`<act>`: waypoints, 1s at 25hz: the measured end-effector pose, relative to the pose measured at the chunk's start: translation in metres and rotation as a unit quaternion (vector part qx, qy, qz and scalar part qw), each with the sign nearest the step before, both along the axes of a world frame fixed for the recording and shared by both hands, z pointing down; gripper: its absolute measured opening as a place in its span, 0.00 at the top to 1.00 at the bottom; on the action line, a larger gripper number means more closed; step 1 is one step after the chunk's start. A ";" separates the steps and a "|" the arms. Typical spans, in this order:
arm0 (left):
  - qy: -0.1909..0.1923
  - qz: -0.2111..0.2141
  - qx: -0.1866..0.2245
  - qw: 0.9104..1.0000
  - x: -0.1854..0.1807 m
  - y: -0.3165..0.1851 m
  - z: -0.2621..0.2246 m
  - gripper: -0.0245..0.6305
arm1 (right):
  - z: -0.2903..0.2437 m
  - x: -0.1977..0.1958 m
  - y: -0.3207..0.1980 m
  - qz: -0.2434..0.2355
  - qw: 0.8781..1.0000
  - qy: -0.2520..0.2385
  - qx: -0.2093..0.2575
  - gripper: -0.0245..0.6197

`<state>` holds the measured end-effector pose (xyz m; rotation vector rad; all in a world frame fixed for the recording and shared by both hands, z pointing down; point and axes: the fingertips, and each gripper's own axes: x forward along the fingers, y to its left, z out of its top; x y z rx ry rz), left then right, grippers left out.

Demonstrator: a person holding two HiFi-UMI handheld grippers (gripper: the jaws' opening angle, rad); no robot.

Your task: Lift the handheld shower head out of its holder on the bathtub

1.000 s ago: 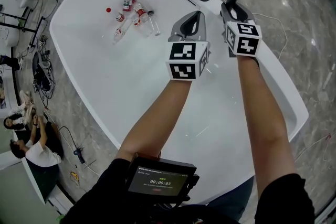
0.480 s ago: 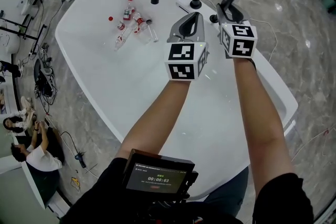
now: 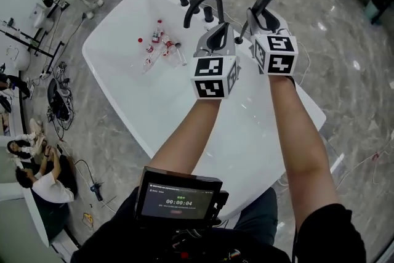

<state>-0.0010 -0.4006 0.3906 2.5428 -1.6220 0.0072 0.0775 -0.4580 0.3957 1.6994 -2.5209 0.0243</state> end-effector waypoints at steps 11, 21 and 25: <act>0.012 -0.029 0.052 0.998 0.007 0.154 -0.168 0.96 | -0.208 0.002 0.173 -0.064 0.993 0.003 0.100 0.72; 0.012 0.017 0.059 0.998 -0.008 0.284 -0.235 0.96 | -0.299 -0.013 0.342 -0.072 0.985 -0.009 0.157 0.72; 0.022 0.014 0.067 0.997 -0.002 0.319 -0.251 0.96 | -0.312 -0.015 0.392 -0.099 0.982 -0.028 0.158 0.72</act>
